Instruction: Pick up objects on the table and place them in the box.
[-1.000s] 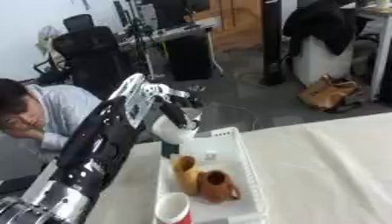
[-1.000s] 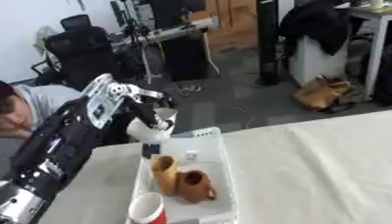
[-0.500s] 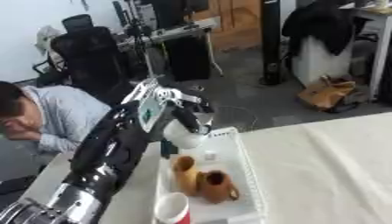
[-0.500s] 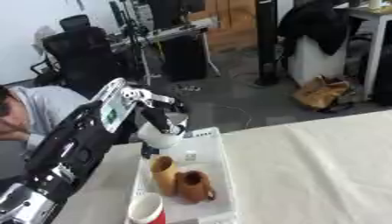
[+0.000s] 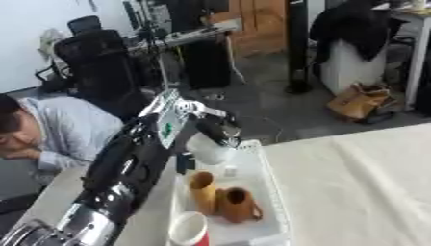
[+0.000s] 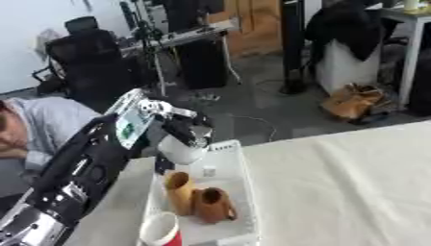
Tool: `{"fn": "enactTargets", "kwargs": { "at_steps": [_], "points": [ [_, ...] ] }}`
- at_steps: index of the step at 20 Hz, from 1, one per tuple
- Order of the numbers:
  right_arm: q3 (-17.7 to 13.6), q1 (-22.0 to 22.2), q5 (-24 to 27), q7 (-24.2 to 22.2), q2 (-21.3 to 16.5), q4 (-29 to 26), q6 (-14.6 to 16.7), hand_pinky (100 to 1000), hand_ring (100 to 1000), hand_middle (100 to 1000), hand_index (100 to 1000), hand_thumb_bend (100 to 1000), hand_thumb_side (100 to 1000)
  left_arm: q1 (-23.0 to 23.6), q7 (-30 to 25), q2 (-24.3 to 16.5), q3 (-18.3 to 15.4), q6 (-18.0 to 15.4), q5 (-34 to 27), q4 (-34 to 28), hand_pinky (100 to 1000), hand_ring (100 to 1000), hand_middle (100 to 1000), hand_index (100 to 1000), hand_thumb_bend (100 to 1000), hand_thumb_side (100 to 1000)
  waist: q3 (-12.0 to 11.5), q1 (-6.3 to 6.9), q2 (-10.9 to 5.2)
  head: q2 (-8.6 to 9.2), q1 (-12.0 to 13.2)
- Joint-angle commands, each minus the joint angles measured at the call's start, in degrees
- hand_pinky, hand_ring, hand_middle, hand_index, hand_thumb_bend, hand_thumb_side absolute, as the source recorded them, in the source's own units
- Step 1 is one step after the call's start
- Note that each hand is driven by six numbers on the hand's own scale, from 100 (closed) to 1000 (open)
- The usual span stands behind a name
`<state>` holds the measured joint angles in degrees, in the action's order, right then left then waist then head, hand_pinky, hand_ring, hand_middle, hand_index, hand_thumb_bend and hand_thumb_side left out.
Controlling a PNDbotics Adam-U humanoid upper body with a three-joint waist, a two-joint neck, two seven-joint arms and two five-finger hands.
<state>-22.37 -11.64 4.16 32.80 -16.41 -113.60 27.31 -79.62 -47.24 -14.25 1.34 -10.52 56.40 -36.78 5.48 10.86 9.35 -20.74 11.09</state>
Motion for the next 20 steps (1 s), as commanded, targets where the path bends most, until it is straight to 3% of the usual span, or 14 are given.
{"fn": "enactTargets", "kwargs": {
  "at_steps": [1,6,20],
  "points": [
    [0.29,-0.76,0.57,-0.18,-1.56,-0.99,0.11,752,787,625,563,100,1000,-1.65,0.22,-0.74,-0.08,-0.45,0.06,-0.52,941,1000,990,1000,201,759,0.02,-0.70,-0.64,0.23,0.17],
    [0.26,-0.72,0.56,-0.24,-1.56,-0.99,0.11,752,787,625,562,100,1000,-1.75,0.12,-0.67,-0.01,-0.69,0.27,-0.34,1000,1000,1000,1000,227,784,0.10,-0.64,-0.59,0.08,0.23],
    [0.27,-0.72,0.62,-0.20,-1.65,-0.99,0.04,751,788,625,561,100,1000,-1.90,-0.96,-0.60,-0.12,-1.12,1.12,-0.14,995,1000,989,1000,197,765,0.02,-0.63,-0.62,-0.14,0.24]
  ]
}}
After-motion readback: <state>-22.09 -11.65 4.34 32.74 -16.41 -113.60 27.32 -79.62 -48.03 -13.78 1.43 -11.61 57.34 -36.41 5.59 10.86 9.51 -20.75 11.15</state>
